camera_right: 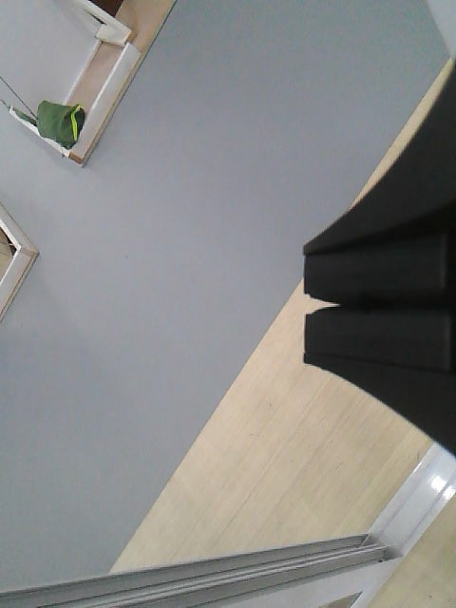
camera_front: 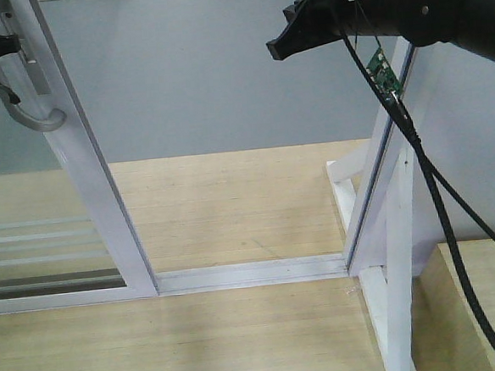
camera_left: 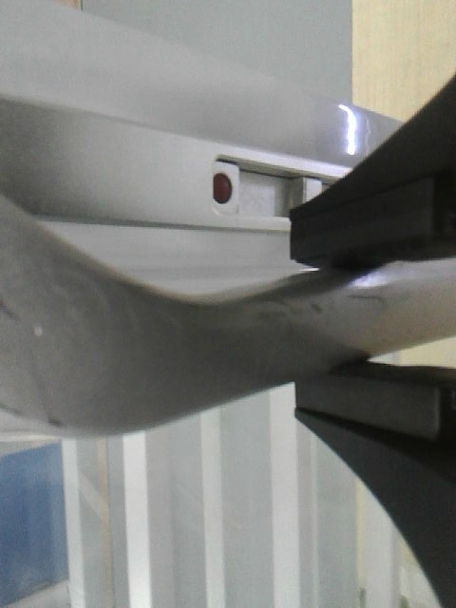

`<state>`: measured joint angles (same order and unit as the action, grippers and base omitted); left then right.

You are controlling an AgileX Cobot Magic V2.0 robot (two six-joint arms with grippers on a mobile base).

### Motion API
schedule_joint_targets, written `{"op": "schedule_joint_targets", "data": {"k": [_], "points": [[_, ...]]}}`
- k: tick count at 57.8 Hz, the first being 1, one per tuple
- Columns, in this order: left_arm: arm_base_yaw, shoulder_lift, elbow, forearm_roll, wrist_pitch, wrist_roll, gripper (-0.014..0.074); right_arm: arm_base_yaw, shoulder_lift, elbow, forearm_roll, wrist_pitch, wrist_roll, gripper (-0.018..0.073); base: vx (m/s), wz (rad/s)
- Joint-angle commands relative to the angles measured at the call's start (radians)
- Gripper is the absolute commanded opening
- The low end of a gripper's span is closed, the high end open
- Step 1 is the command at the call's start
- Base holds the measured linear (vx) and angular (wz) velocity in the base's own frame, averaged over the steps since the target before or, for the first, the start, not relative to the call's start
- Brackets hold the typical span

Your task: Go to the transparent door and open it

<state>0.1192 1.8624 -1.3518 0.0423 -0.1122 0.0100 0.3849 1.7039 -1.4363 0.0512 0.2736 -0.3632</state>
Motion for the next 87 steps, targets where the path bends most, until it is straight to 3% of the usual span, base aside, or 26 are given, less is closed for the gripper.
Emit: {"op": "schedule_joint_targets", "data": {"k": [1, 7, 14, 27, 46, 57, 65, 77, 87], "points": [[0.024, -0.097, -0.012, -0.009, 0.112, 0.009, -0.0006, -0.003, -0.053, -0.032, -0.002, -0.047, -0.007, -0.0008, 0.0, 0.0], [0.042, -0.161, 0.038, -0.009, 0.126, 0.009, -0.0006, -0.004, -0.055, -0.032, -0.009, -0.009, -0.01, -0.0008, 0.0, 0.0], [0.06, -0.278, 0.165, -0.009, 0.052, 0.009, -0.0006, -0.012, -0.065, -0.032, 0.0, -0.002, -0.006, -0.0008, 0.0, 0.0], [0.044, -0.539, 0.39, -0.007, 0.052, 0.017, -0.0007, -0.013, -0.148, -0.032, 0.003, 0.069, -0.002, -0.0006, 0.0, 0.0], [-0.104, -0.872, 0.662, -0.007, 0.091, 0.063, -0.0007, -0.011, -0.416, -0.007, 0.001, 0.212, 0.052, -0.0003, 0.0, 0.0], [-0.198, -1.053, 0.737, -0.026, 0.259, 0.062, -0.0007, -0.011, -0.688, 0.266, -0.026, 0.093, 0.055, -0.0003, 0.0, 0.0], [-0.253, -1.206, 0.805, -0.133, 0.292, 0.069, -0.0007, -0.013, -0.924, 0.49, -0.061, 0.024, 0.119, -0.0003, 0.0, 0.0], [-0.29, -1.426, 0.916, -0.255, 0.323, 0.096, -0.0007, -0.013, -1.262, 0.773, -0.153, 0.075, 0.284, -0.0003, 0.0, 0.0], [-0.293, -1.563, 0.994, -0.32, 0.42, 0.098, -0.0007, -0.013, -1.476, 0.949, -0.238, 0.139, 0.391, -0.0003, 0.0, 0.0]]}}
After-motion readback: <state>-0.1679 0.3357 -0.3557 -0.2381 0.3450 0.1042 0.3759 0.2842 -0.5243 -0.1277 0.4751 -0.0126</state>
